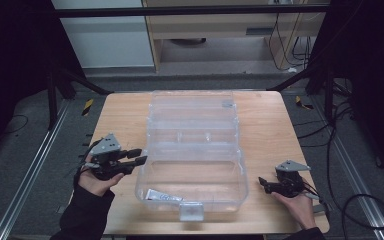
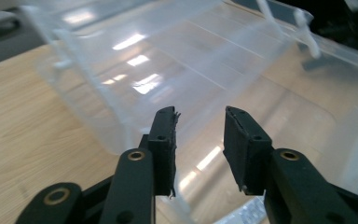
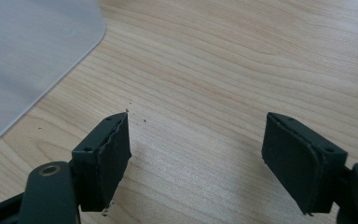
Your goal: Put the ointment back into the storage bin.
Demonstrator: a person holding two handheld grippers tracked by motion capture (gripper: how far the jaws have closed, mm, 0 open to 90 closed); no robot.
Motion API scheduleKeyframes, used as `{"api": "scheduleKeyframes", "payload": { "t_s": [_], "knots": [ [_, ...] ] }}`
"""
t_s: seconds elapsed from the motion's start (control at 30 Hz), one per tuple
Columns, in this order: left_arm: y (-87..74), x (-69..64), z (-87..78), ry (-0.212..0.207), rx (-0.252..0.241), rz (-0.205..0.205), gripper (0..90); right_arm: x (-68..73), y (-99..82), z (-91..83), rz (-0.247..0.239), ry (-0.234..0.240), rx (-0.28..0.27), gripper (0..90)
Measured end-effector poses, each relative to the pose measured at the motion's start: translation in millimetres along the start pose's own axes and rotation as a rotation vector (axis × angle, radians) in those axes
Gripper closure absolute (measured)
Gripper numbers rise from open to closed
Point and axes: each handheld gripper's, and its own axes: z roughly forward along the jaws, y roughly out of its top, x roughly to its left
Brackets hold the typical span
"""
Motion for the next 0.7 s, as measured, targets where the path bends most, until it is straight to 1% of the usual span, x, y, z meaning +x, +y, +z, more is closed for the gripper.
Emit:
{"api": "scheduleKeyframes", "payload": {
  "t_s": [0.03,0.07,0.1,0.13,0.17,0.2,0.23,0.27,0.3,0.33,0.37,0.43,0.5,0.57,0.6,0.63,0.67,0.7],
  "knots": [
    [-2.1,2.2,-1.9,0.023,-0.01,-0.017,66.4,-0.1,0.1,0.0,0.006,0.007,-0.007,23.6],
    [-5.9,6.1,-4.8,0.06,-0.014,-0.036,67.2,-0.1,0.2,-0.4,0.015,0.011,-0.011,23.7],
    [-9.1,9.1,-7.0,0.086,-0.02,-0.049,68.1,-0.7,0.4,-1.2,0.022,0.016,-0.015,23.7],
    [-12.6,11.9,-9.0,0.111,-0.027,-0.068,68.8,-1.2,0.3,-1.4,0.021,0.012,-0.018,23.6],
    [-15.4,13.9,-10.6,0.128,-0.028,-0.076,68.8,-0.8,0.4,-2.1,0.03,0.009,-0.014,23.6],
    [-20.0,17.3,-13.0,0.149,-0.034,-0.096,68.9,-1.5,0.3,-2.1,0.025,0.007,-0.017,23.6],
    [-22.5,19.1,-14.3,0.161,-0.033,-0.107,68.8,-1.9,0.0,-2.3,0.026,0.006,-0.017,23.6],
    [-26.5,21.3,-16.5,0.195,-0.032,-0.113,68.7,-2.0,0.1,-2.4,0.025,0.006,-0.017,23.6],
    [-29.6,22.9,-18.0,0.218,-0.034,-0.116,68.7,-1.8,0.1,-2.3,0.028,0.006,-0.015,23.6],
    [-34.7,25.2,-19.5,0.235,-0.036,-0.132,68.1,-1.8,0.1,-2.3,0.028,0.006,-0.015,23.5],
    [-37.5,26.1,-19.9,0.251,-0.037,-0.137,67.5,-1.7,0.1,-2.3,0.028,0.006,-0.015,23.4],
    [-44.0,28.6,-19.6,0.284,-0.024,-0.147,64.3,-2.4,-0.1,-2.3,0.019,0.002,-0.019,23.2],
    [-50.6,32.5,-18.2,0.324,-0.006,-0.164,62.6,-2.4,0.0,-2.4,0.023,0.002,-0.02,22.8],
    [-56.9,37.0,-17.1,0.363,0.001,-0.179,58.9,-2.5,0.1,-2.2,0.024,0.002,-0.02,21.9],
    [-59.7,39.1,-16.2,0.374,0.005,-0.186,55.6,-2.7,0.0,-2.3,0.025,0.004,-0.021,21.8],
    [-64.0,41.5,-15.0,0.394,0.014,-0.197,53.3,-2.9,-0.1,-2.4,0.025,0.005,-0.023,21.9],
    [-70.3,44.7,-13.0,0.419,0.031,-0.198,51.6,-2.7,-0.1,-2.7,0.03,0.003,-0.023,21.8],
    [-74.4,46.5,-11.7,0.429,0.041,-0.207,49.6,-2.8,0.2,-3.4,0.034,0.006,-0.023,21.8]
  ]
}}
